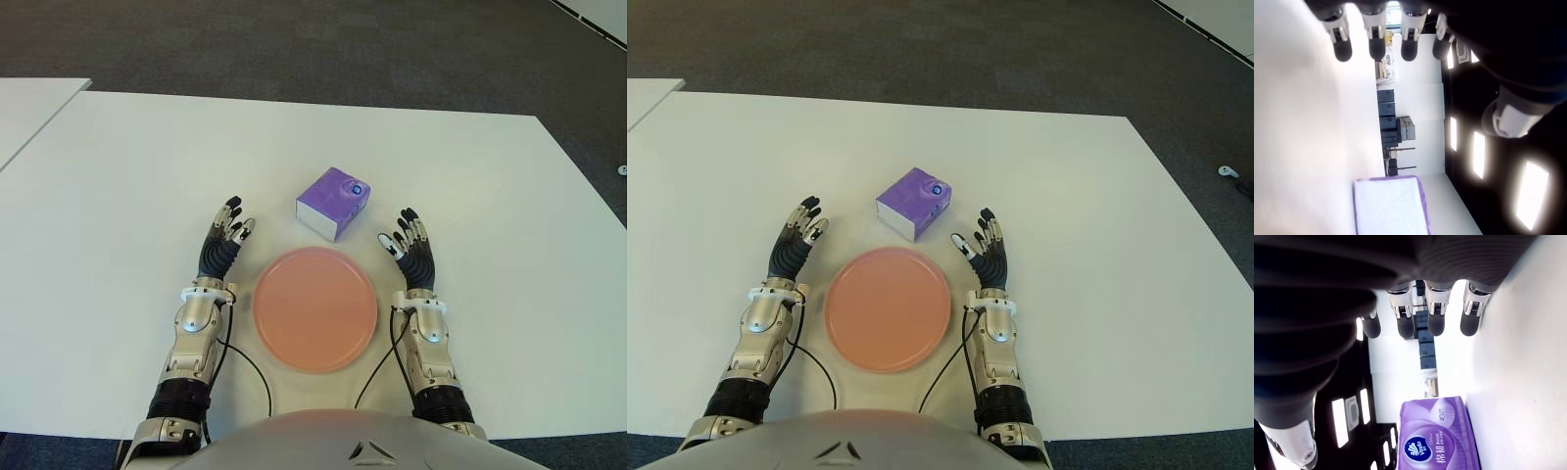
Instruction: Put the tissue paper into the plate.
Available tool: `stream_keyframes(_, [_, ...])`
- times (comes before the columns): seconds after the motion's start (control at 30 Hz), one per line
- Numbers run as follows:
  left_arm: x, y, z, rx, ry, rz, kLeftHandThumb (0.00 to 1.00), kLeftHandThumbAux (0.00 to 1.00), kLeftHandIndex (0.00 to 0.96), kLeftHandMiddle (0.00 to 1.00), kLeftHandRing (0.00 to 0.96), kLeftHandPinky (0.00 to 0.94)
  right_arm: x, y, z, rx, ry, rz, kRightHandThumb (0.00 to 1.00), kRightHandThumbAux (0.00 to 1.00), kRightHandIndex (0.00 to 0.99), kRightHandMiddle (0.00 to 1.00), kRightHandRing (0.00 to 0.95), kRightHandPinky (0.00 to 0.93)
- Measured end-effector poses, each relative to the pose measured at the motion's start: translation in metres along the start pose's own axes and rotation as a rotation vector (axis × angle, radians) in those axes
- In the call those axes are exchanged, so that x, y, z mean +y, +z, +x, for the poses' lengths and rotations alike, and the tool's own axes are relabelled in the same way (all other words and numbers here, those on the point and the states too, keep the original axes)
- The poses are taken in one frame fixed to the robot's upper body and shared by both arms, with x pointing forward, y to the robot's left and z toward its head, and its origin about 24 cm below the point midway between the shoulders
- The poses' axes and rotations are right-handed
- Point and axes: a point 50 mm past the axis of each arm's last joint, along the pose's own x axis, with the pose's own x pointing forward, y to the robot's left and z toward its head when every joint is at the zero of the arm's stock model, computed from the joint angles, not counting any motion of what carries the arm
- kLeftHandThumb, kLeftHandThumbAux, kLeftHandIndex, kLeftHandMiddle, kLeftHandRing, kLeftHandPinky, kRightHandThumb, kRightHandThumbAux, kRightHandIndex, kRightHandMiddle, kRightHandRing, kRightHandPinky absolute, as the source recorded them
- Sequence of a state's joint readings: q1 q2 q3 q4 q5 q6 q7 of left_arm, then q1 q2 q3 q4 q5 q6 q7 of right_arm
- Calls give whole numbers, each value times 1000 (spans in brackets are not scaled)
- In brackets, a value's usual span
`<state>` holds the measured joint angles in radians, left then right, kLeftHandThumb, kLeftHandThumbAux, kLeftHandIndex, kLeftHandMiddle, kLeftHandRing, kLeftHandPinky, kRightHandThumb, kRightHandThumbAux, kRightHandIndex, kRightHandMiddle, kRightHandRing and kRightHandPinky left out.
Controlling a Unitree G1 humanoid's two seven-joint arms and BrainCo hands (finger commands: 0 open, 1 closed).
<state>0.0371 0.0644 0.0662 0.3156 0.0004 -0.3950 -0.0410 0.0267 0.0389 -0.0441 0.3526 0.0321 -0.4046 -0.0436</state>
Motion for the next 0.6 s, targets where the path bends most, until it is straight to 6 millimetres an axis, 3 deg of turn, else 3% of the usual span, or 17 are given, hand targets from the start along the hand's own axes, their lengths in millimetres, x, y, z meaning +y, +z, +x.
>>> stream_keyframes(0.27, [-1, 0, 0, 0, -2, 0, 0, 496, 0, 0, 0, 0, -1, -1, 4, 7, -1, -2, 77, 676, 0, 0, 0, 0])
stream_keyframes(0.6, [-3, 0, 1, -3, -8, -4, 0, 490, 0, 0, 0, 0, -15, -1, 32, 26, -60, -43, 140, 676, 0, 0, 0, 0])
